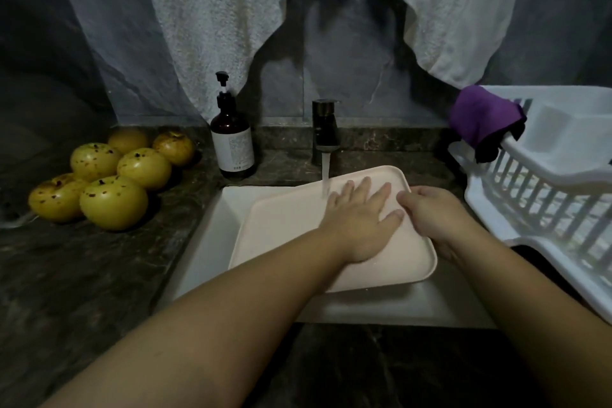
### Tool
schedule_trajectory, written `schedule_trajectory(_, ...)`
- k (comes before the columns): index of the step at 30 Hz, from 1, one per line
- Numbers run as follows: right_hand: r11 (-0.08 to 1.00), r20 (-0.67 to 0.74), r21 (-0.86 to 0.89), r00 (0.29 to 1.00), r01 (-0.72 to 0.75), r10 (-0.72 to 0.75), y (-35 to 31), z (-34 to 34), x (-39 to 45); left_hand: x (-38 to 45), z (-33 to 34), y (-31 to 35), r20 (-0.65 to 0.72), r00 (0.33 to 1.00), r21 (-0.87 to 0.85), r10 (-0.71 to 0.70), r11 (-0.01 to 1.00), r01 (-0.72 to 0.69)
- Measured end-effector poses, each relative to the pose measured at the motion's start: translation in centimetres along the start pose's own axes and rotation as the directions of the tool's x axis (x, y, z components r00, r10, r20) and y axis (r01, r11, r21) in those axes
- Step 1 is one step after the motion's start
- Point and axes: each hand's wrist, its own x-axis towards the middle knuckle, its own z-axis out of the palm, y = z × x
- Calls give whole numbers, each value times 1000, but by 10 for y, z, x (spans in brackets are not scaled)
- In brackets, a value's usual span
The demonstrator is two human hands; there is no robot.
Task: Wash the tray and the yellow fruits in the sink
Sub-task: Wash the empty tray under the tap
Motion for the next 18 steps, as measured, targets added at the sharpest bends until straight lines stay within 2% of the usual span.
schedule_trajectory(5, 1000, -93, -1, 995, -20, 20, 0, -16, 7, -16, -16, -59, 30, 970, -29, -239, 970, 240)
schedule_trajectory(10, 999, -100, -8, 994, 31, -32, 0, -14, 6, -27, -18, -73, 6, 935, -32, -355, 934, 355)
schedule_trajectory(12, 998, -90, -15, 994, 55, -57, -1, -4, 5, -25, -10, -51, -28, 949, -32, -313, 949, 312)
schedule_trajectory(15, 994, -64, -67, 994, 86, -91, -2, 9, 1, -17, 6, -7, -59, 988, 2, -142, 990, 142)
schedule_trajectory(18, 996, -36, -56, 996, 75, -77, -1, 12, -2, -10, 16, 17, -83, 996, 53, -42, 997, 47)
